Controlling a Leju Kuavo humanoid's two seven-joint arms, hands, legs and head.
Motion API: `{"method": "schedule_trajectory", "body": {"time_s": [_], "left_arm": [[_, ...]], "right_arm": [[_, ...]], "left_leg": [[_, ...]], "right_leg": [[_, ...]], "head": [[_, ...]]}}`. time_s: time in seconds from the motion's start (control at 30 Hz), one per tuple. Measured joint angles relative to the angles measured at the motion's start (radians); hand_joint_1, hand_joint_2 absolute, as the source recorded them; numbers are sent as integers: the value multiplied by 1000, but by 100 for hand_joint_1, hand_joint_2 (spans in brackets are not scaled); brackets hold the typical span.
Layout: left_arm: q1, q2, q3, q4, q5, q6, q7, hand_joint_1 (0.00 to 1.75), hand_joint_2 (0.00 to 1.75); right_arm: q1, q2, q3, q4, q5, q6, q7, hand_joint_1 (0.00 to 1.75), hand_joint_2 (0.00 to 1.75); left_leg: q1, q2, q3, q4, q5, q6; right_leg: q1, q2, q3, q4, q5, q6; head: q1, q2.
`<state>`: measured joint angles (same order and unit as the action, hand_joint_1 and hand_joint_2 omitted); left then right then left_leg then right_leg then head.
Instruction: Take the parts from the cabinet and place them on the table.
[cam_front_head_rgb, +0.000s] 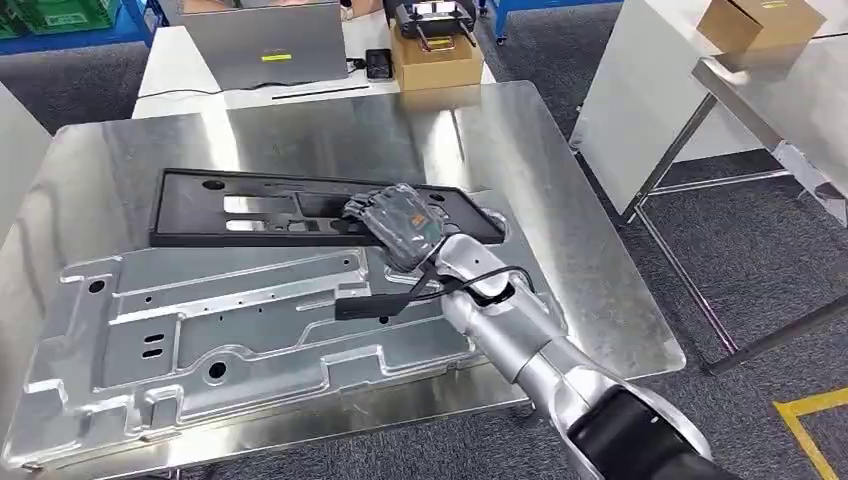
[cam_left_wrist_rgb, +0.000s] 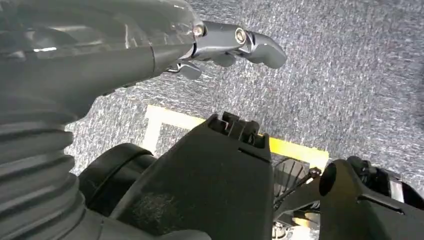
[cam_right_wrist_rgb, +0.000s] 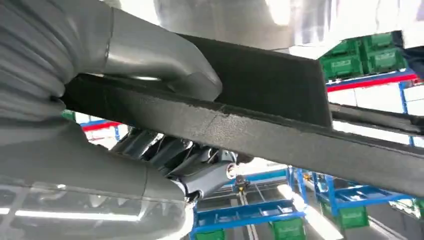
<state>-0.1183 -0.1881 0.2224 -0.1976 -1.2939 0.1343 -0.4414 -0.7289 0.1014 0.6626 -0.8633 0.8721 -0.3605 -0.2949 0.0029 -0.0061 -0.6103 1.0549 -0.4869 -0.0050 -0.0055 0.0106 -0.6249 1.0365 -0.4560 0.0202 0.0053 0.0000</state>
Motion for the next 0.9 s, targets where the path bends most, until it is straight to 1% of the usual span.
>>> {"method": "schedule_trajectory", "body": {"time_s": [0.1, 0.2, 0.23, 0.43, 0.47, 0.57, 0.63, 0.73, 0.9], "left_arm": [[0, -1, 0, 0, 14, -6, -7, 0, 175], [0, -1, 0, 0, 20, -7, -11, 0, 175], [0, -1, 0, 0, 21, -7, -11, 0, 175], [0, -1, 0, 0, 25, -27, -15, 0, 175], [0, -1, 0, 0, 26, -27, -13, 0, 0], [0, -1, 0, 0, 29, -29, 5, 0, 0], [-2, -4, -1, 0, 27, -42, -4, 0, 0], [-6, -16, -5, -1, 26, -61, 2, 0, 0], [-10, -24, -8, -3, 27, -63, 3, 0, 0]], "right_arm": [[-11, 13, 18, 4, -5, 1, 3, 175, 175], [-12, 14, 32, 5, -13, 2, 6, 175, 175], [-12, 14, 34, 5, -14, 2, 7, 0, 0], [-15, 14, 47, 10, -26, 1, 9, 0, 0], [-15, 14, 50, 11, -27, 1, 10, 0, 0], [-15, 14, 55, 13, -31, 0, 14, 0, 0], [-15, 13, 58, 13, -30, -4, 29, 0, 0], [-12, 8, 62, 13, -26, -5, 39, 0, 0], [-9, 1, 64, 13, -22, -5, 44, 0, 0]], "left_leg": [[0, 0, 0, 0, 0, 0], [0, 0, 0, 0, 0, 0], [0, 0, 0, 0, 0, 0], [0, 0, 0, 0, 0, 0], [0, 0, 0, 0, 0, 0], [0, 0, 0, 0, 0, 0], [0, 0, 0, 0, 0, 0], [0, 0, 0, 0, 0, 0], [0, 0, 0, 0, 0, 0]], "right_leg": [[0, 0, 0, 0, 0, 0], [0, 0, 0, 0, 0, 0], [0, 0, 0, 0, 0, 0], [0, 0, 0, 0, 0, 0], [0, 0, 0, 0, 0, 0], [0, 0, 0, 0, 0, 0], [0, 0, 0, 0, 0, 0], [0, 0, 0, 0, 0, 0], [0, 0, 0, 0, 0, 0]], "head": [[0, 0], [0, 0], [0, 0], [0, 0], [0, 0], [0, 0], [0, 0], [0, 0], [0, 0]]}}
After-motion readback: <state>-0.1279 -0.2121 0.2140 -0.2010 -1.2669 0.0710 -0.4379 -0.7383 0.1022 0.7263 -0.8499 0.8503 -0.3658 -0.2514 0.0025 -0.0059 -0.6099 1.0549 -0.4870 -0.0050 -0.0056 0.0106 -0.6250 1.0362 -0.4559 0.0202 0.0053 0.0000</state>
